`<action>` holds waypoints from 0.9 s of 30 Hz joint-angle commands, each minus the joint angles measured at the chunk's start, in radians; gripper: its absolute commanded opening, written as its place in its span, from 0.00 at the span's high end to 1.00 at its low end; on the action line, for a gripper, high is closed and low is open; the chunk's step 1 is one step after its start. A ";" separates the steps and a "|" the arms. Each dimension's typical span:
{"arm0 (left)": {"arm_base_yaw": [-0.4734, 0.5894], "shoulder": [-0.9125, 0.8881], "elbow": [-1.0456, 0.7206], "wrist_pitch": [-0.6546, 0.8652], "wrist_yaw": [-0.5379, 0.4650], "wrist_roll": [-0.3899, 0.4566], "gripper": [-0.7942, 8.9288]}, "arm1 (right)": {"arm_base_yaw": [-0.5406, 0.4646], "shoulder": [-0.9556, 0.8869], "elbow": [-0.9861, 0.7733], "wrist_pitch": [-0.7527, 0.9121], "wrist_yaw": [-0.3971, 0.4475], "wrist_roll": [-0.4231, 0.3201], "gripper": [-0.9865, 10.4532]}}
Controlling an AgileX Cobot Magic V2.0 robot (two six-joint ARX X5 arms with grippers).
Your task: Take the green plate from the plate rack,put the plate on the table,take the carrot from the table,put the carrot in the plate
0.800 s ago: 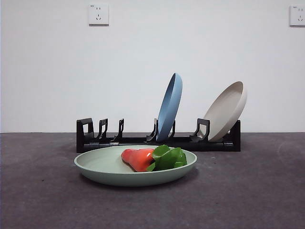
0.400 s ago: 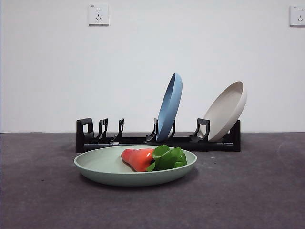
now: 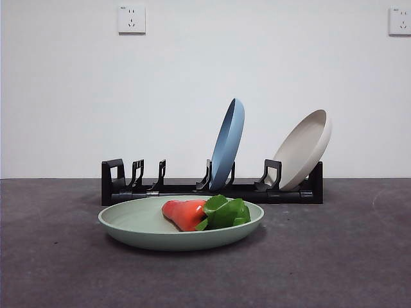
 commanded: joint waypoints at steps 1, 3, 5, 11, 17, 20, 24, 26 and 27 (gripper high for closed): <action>0.003 -0.003 -0.014 0.004 -0.002 -0.005 0.92 | -0.160 -0.053 -0.114 0.101 -0.072 -0.043 0.91; 0.003 -0.003 -0.014 0.004 -0.002 -0.005 0.92 | -0.256 -0.111 -0.215 0.196 -0.072 -0.074 0.91; 0.003 -0.003 -0.014 0.004 -0.002 -0.005 0.92 | -0.320 -0.174 -0.319 0.299 -0.073 -0.082 0.91; 0.003 -0.003 -0.014 0.004 -0.002 -0.005 0.92 | -0.405 -0.380 -0.640 0.615 -0.068 -0.082 0.91; 0.003 -0.003 -0.014 0.004 -0.002 -0.005 0.92 | -0.403 -0.536 -0.872 0.729 -0.068 -0.073 0.91; 0.003 -0.003 -0.014 0.004 -0.002 -0.005 0.92 | -0.399 -0.592 -0.958 0.729 -0.068 -0.048 0.91; 0.003 -0.003 -0.014 0.004 -0.002 -0.005 0.92 | -0.374 -0.640 -1.031 0.728 -0.065 -0.032 0.91; 0.003 -0.003 -0.014 0.004 -0.002 -0.005 0.92 | -0.354 -0.656 -1.055 0.728 -0.065 -0.033 0.91; 0.003 -0.003 -0.014 0.004 -0.002 -0.005 0.92 | -0.344 -0.661 -1.062 0.728 -0.064 -0.033 0.91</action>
